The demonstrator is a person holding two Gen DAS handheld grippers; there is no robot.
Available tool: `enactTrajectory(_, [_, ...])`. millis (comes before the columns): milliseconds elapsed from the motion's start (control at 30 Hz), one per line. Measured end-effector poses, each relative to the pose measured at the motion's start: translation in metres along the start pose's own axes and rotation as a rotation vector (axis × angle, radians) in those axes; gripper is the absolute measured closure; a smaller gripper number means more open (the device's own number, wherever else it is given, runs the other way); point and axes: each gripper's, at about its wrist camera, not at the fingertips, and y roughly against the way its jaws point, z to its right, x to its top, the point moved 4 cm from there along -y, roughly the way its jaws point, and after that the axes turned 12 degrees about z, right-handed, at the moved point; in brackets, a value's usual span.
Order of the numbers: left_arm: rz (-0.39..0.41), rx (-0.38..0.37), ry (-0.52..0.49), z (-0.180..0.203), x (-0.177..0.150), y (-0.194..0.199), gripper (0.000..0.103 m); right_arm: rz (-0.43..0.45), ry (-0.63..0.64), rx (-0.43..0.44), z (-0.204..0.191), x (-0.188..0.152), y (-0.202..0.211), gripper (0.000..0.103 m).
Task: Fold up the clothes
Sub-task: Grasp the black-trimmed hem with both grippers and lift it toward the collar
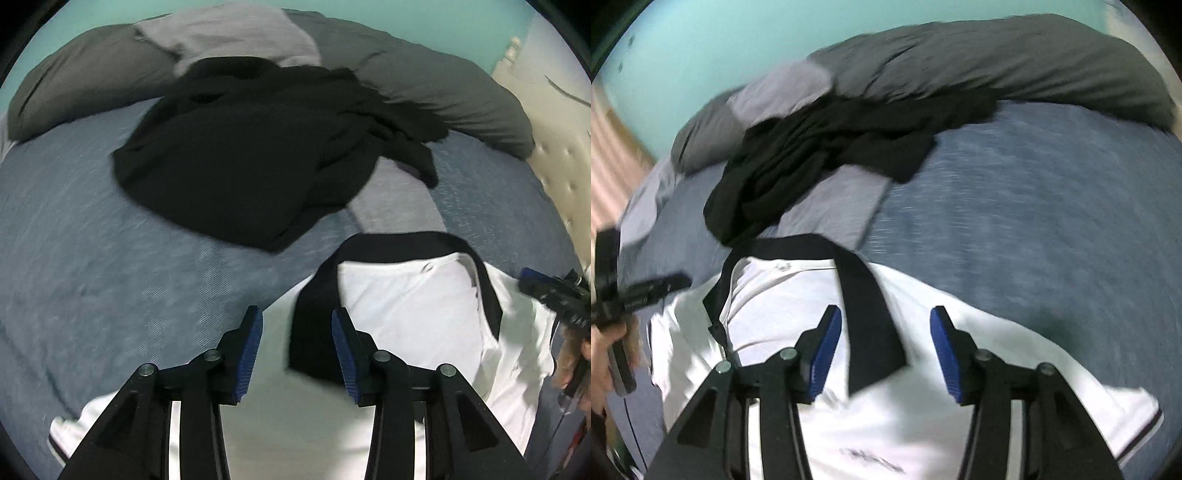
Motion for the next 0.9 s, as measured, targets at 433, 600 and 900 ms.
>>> enactTrajectory(433, [-0.056, 0.082, -0.144, 0.022, 0.007, -0.057, 0.059, -0.064, 0.236, -0.067, -0.047, 0.002, -0.068, 0.051])
enactTrajectory(600, [-0.050, 0.086, -0.192, 0.023, 0.008, -0.063, 0.098, -0.098, 0.293, -0.123, -0.047, -0.001, -0.083, 0.096])
enactTrajectory(900, [0.022, 0.140, -0.144, 0.020, 0.042, -0.060, 0.099, 0.002, 0.260, -0.197, -0.031, 0.034, -0.079, 0.101])
